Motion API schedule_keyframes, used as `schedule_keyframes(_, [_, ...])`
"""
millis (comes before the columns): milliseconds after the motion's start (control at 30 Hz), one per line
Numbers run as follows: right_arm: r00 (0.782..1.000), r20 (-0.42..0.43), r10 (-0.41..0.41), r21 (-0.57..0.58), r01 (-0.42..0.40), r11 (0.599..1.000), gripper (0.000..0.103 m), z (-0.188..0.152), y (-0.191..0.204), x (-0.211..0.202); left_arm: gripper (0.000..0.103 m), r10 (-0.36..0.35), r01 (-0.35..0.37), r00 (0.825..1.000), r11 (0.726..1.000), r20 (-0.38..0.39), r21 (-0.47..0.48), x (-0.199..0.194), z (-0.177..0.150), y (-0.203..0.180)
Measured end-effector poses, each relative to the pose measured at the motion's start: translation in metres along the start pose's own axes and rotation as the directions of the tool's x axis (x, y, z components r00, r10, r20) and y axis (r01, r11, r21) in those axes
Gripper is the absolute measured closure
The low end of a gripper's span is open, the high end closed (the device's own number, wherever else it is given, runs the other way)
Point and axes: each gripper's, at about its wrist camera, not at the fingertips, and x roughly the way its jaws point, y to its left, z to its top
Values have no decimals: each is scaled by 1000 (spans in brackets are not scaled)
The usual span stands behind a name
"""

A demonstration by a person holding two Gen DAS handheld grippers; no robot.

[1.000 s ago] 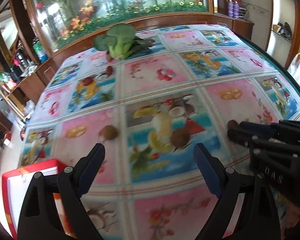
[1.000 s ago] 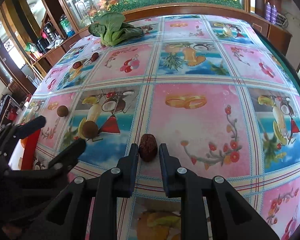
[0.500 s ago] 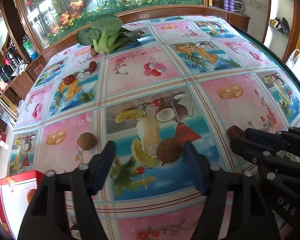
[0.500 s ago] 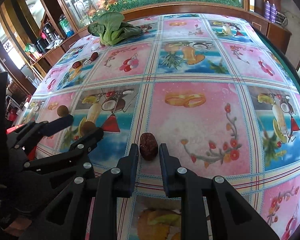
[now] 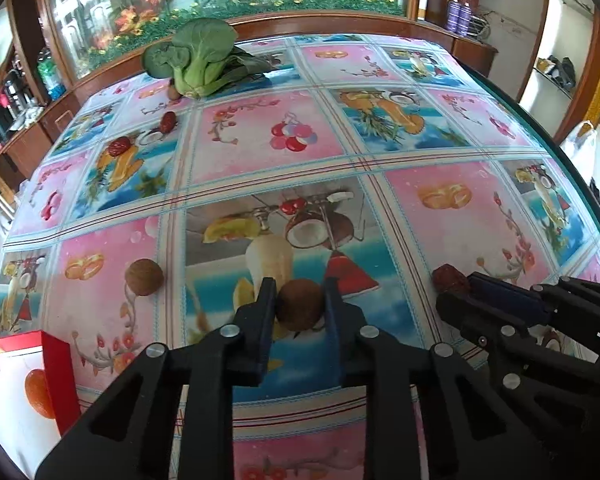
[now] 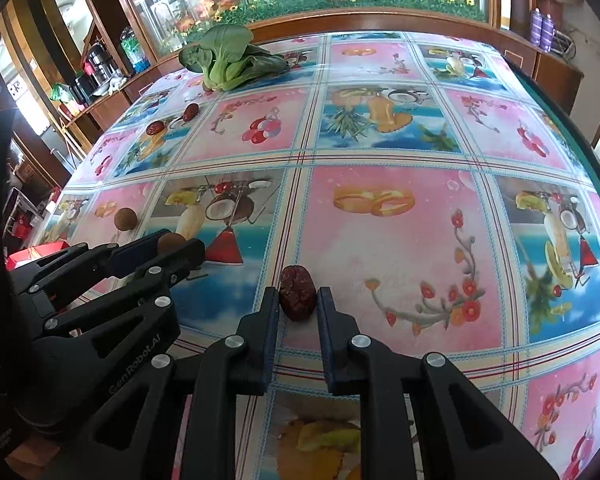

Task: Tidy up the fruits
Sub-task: 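Grasp the dark red date with the right gripper while the left gripper grasps a brown round fruit, then carry the date and brown fruit over the white tray and open both grippers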

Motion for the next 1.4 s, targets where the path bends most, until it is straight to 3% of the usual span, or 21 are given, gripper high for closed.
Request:
schedule_keyframes(167, [999,34,42,1,-42,999,85,0,4,-6,78,51,-51,997,999,55,1,-17,-2,1])
schedule_keyframes(467, [989,122,88,-9,-87,996,86,2,9,-16,78,171,-168,969,985,181,-36,-73,-16,16])
schedule_keyframes(867, [980,193,48,-32,-42,999,86,1,14,-15,78,222,-201,949,973,226,-111,-122,-47,47])
schedule_keyframes(1400, [953,302,4,-47,11,999,86,-5,16,-21,78,276,-226,931,949,237,-218,-163,-90,85])
